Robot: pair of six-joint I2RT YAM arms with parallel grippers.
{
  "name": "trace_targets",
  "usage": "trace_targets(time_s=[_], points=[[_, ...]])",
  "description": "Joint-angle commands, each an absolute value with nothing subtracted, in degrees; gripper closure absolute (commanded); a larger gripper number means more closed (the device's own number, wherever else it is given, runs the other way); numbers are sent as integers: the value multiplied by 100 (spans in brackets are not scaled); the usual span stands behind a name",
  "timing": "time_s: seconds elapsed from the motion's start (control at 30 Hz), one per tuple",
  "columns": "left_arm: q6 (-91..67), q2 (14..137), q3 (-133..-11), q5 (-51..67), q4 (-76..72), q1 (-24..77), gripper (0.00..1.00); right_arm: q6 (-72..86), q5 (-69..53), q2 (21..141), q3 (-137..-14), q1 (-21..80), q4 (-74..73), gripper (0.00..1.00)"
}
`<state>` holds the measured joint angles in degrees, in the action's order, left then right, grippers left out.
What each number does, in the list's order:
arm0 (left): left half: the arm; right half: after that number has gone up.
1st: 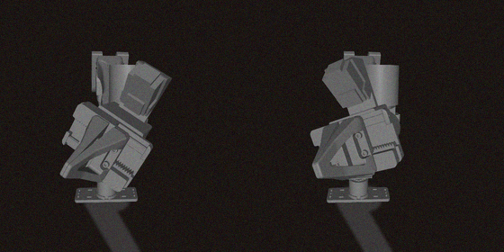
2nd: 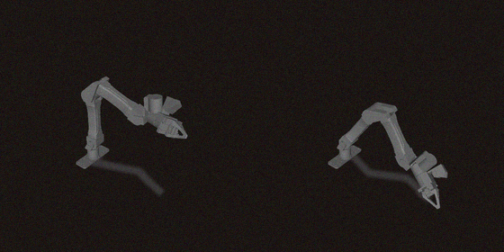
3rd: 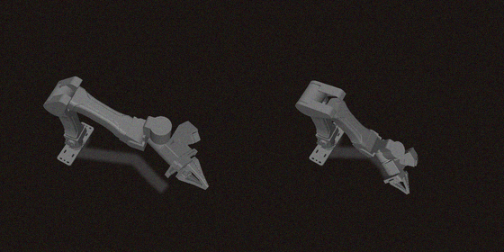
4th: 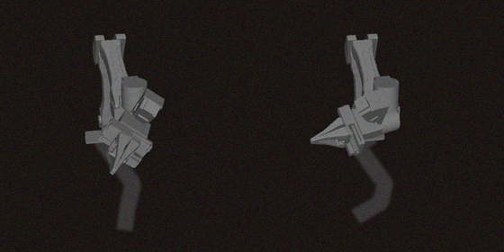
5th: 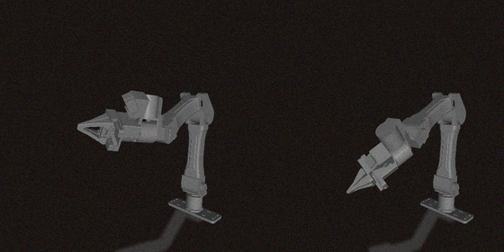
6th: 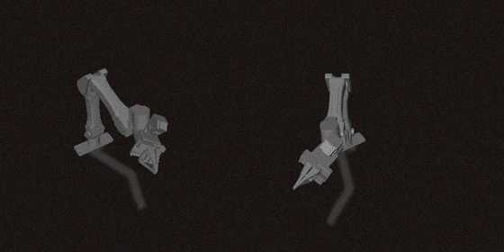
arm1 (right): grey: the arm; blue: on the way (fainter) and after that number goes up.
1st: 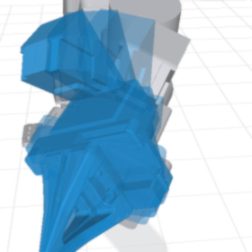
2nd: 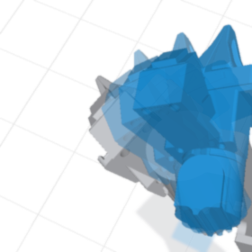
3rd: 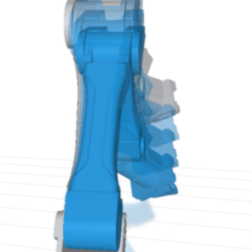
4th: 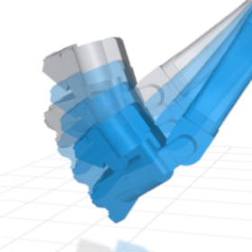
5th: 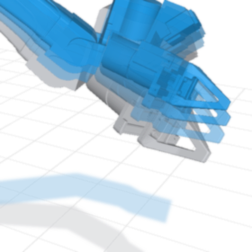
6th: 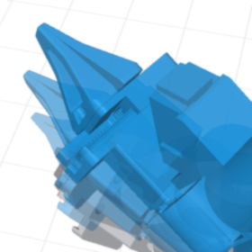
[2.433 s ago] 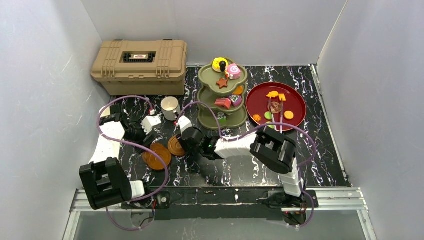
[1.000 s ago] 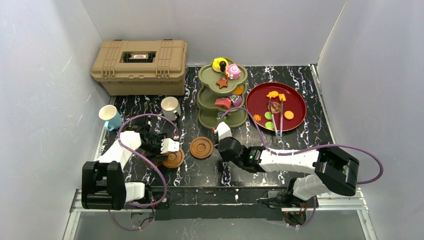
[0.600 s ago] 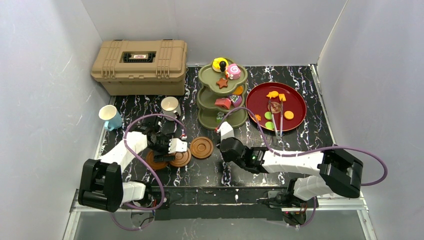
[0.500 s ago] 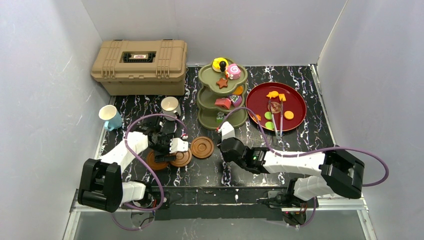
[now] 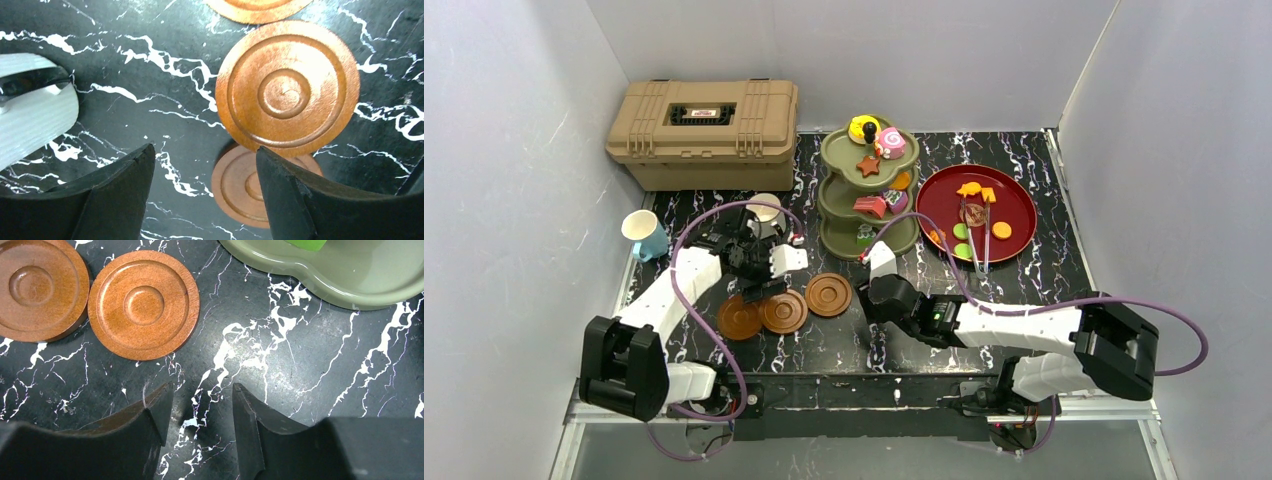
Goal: Serve the afternoon tea
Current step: Move the coaster to the center of the board.
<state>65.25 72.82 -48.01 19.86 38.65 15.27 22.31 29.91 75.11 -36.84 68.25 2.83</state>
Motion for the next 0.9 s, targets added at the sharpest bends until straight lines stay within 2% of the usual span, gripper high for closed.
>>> trace_targets(time_s=[0.0,0.23,0.47,0.87], points=[[6105,7454,-4805,2177,4201,1756,28,2273,3192,7297,-3680,6803,265,44],[6604,7384,-4462,1517,4028,1679,28,2328,3278,7058,-3528,6803,203,43],[7346,7411,-4698,1677,4444,1309,29,2424,3287,7005,-3457,6803,234,42],[6486,7713,-4288,1703,3713,2124,31,2539,3439,6868,-3458,6803,210,40]])
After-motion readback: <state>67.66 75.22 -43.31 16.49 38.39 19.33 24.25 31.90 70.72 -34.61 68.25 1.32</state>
